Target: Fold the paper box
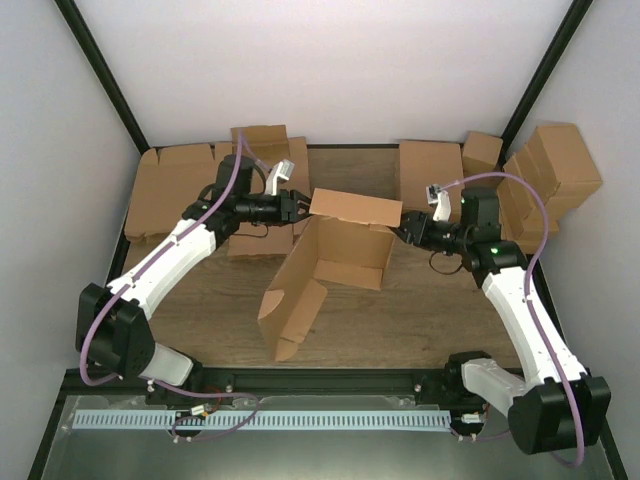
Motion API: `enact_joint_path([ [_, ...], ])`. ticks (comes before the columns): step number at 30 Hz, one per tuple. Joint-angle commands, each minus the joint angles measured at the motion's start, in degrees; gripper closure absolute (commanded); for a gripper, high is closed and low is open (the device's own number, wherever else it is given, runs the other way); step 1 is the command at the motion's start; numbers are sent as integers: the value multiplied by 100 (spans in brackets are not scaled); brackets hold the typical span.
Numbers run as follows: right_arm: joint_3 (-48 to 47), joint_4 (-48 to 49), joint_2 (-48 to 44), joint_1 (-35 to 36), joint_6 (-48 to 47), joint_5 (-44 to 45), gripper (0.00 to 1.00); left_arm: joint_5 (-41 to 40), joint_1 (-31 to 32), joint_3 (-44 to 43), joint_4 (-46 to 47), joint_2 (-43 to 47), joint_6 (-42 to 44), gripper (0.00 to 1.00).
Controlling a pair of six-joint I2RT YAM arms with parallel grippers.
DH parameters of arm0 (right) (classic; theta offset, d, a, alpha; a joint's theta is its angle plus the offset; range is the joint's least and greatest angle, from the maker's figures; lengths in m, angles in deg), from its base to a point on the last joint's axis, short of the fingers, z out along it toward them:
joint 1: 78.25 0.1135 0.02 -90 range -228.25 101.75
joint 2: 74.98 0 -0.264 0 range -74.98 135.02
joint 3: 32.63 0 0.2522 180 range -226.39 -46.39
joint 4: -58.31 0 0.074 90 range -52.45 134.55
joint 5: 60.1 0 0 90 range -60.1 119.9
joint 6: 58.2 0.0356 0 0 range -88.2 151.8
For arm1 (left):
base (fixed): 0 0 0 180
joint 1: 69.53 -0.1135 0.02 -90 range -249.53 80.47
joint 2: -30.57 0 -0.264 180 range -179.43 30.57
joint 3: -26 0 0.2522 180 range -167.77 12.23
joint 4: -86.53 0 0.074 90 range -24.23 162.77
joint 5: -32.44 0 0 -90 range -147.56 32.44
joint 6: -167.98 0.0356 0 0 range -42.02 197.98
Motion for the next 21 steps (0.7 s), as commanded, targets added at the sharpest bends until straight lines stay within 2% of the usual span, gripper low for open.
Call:
enact_joint_path([
  [1, -446, 224, 126, 29, -391, 316, 52, -189, 27, -93, 198, 149, -133, 59],
  [8, -351, 17, -135, 29, -562, 520, 50, -206, 30, 25, 201, 139, -118, 60],
  [13, -157, -98, -509, 29, -613, 652, 42, -230, 35, 115, 184, 135, -79, 61],
  [16, -117, -272, -778, 29, -694, 868, 40, -276, 34, 149, 171, 157, -75, 61],
  [21, -791, -849, -1104, 34, -869, 1281, 38, -322, 31, 135, 87, 157, -43, 61],
])
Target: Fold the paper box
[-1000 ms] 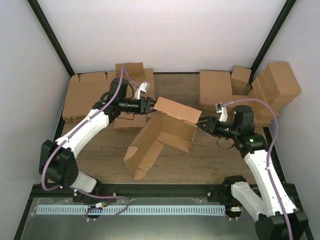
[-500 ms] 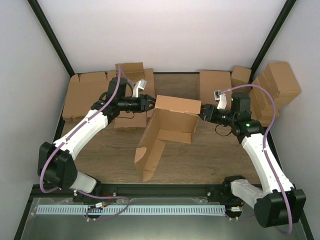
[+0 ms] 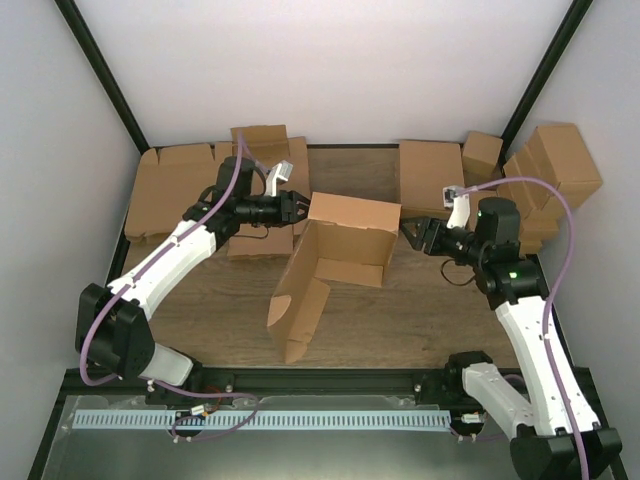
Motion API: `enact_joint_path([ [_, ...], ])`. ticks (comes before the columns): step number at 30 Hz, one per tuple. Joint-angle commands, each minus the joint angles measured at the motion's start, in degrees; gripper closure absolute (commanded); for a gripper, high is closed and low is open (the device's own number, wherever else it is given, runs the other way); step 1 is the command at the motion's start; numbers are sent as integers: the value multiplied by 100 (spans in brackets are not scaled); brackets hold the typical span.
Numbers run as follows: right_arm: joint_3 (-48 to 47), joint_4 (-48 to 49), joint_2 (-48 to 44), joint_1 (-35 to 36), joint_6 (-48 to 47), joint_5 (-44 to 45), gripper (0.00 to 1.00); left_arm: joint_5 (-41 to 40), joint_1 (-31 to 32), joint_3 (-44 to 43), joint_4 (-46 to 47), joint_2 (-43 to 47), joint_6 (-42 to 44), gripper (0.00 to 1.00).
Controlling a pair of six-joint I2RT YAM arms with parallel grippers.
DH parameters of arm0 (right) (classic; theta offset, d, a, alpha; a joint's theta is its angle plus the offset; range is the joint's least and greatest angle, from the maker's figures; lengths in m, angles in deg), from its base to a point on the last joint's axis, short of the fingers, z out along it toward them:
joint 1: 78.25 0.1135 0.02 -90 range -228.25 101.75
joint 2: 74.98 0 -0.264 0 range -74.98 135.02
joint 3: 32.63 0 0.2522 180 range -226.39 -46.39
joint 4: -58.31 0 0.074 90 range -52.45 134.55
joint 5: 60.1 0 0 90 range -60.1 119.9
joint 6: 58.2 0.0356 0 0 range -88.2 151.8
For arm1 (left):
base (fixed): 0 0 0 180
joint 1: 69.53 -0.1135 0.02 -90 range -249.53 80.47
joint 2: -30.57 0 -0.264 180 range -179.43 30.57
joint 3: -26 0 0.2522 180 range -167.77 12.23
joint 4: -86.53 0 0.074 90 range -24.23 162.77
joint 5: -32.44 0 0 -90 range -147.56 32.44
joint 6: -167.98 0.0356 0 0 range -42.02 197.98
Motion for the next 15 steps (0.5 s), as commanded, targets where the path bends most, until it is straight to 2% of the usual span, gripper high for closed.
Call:
enact_joint_path([
  [1, -804, -572, -297, 28, -307, 552, 38, -68, 29, 34, 18, 124, 61, 61],
  [5, -1399, -616, -463, 32, -572, 881, 38, -75, 28, 40, 13, 107, 66, 61],
  [8, -1648, -308, -374, 29, -816, 828, 36, -88, 31, 42, -2, 100, 68, 61],
  [12, -1776, 615, -160, 33, -891, 177, 35, -52, 31, 15, -37, 121, 72, 61],
  [15, -2005, 1037, 264, 36, -1224, -335, 31, -53, 32, -18, -95, 139, 75, 61],
])
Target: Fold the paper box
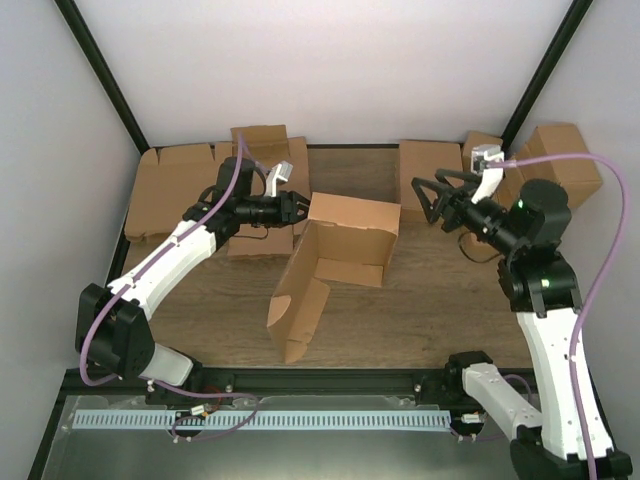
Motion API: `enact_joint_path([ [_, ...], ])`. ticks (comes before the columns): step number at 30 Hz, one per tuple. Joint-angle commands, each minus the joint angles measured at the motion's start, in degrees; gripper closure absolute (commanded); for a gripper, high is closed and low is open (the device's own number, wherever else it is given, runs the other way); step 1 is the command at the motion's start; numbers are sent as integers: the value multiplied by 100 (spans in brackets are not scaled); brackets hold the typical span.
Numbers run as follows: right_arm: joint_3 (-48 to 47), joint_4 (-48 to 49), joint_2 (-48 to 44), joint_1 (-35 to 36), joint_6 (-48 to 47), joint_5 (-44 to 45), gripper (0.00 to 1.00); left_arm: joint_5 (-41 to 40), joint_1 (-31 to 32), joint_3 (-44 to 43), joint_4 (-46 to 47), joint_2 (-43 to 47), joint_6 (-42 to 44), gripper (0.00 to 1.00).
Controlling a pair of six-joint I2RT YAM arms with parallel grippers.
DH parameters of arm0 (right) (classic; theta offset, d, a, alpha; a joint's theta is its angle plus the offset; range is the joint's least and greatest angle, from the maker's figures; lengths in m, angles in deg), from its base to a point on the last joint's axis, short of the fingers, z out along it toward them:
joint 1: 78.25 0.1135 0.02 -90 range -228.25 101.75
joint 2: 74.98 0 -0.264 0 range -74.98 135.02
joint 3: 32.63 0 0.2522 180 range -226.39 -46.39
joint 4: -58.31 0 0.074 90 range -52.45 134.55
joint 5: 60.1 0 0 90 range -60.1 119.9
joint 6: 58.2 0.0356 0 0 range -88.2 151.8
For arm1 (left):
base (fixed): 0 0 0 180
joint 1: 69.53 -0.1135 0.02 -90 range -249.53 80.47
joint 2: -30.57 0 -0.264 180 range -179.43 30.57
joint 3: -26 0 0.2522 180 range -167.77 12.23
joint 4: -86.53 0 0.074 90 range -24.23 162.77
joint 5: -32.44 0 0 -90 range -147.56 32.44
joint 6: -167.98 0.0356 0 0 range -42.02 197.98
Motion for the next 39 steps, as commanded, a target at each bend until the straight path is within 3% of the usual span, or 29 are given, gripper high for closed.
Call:
enact_joint_path([
  [1, -487, 713, 671, 39, -613, -762, 31, -17, 31, -35, -88, 139, 71, 61],
  [6, -1409, -145, 1648, 327, -1740, -1120, 29, -38, 31, -64, -198, 173, 117, 61],
  [12, -1423, -776, 2170, 1291, -3001, -371, 31, -36, 32, -67, -222, 144, 132, 61],
  [30, -894, -1348, 2504, 2878, -4449, 2007, 30, -115, 31, -64, -424, 393, 189, 60],
  [39, -788, -837, 2442, 2962, -4505, 2404, 40, -274, 31, -77, -745, 579, 371, 60],
])
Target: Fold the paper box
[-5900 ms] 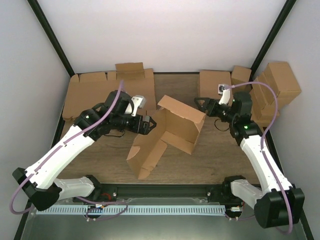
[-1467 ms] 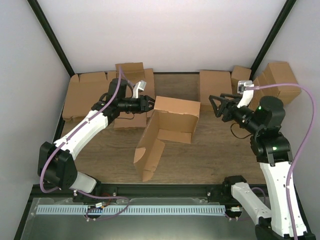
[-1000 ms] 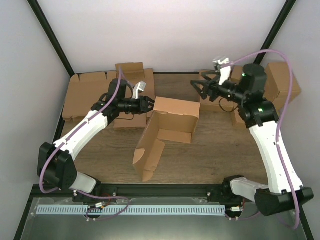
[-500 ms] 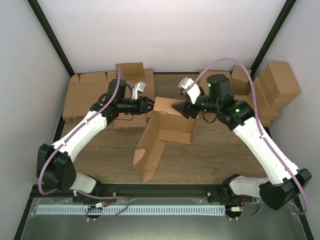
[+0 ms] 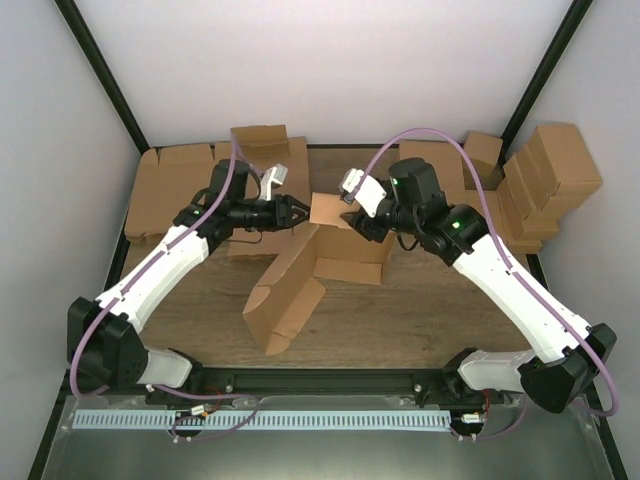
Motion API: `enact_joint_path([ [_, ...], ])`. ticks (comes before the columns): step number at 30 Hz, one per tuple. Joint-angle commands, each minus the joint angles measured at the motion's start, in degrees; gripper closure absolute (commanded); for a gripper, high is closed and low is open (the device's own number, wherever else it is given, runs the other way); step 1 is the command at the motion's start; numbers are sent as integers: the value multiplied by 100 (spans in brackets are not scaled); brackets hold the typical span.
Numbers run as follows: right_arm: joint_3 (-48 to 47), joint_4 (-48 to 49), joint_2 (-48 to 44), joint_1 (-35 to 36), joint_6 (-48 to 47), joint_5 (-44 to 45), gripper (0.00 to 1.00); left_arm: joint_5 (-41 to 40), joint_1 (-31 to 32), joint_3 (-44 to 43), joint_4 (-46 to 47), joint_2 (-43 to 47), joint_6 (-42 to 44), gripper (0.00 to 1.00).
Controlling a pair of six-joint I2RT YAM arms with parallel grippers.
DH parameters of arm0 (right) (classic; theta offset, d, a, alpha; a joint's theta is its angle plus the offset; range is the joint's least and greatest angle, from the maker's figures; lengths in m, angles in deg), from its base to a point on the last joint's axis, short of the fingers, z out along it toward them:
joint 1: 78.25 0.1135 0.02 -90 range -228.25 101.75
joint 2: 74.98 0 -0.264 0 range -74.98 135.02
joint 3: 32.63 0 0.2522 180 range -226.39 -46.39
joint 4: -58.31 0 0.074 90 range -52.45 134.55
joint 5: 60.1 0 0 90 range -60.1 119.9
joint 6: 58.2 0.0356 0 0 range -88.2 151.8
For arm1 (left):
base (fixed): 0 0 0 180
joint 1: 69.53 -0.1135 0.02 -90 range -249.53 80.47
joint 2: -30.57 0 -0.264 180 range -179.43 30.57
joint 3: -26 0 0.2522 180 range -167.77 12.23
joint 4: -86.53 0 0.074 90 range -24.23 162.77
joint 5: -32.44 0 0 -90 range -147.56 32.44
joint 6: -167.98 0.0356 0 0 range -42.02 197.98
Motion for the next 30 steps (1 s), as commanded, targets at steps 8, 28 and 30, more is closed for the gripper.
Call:
enact_joint_path([
  [8, 250, 286, -144, 135, -274, 556, 32, -394, 21, -406, -1154, 688, 708, 44],
  [28, 873, 306, -206, 828, -532, 1435, 38, -430, 19, -223, -1338, 762, 1126, 24],
  [30, 1062, 500, -245, 1007, -661, 1831, 37, -432, 22, -206, -1293, 782, 1113, 24],
])
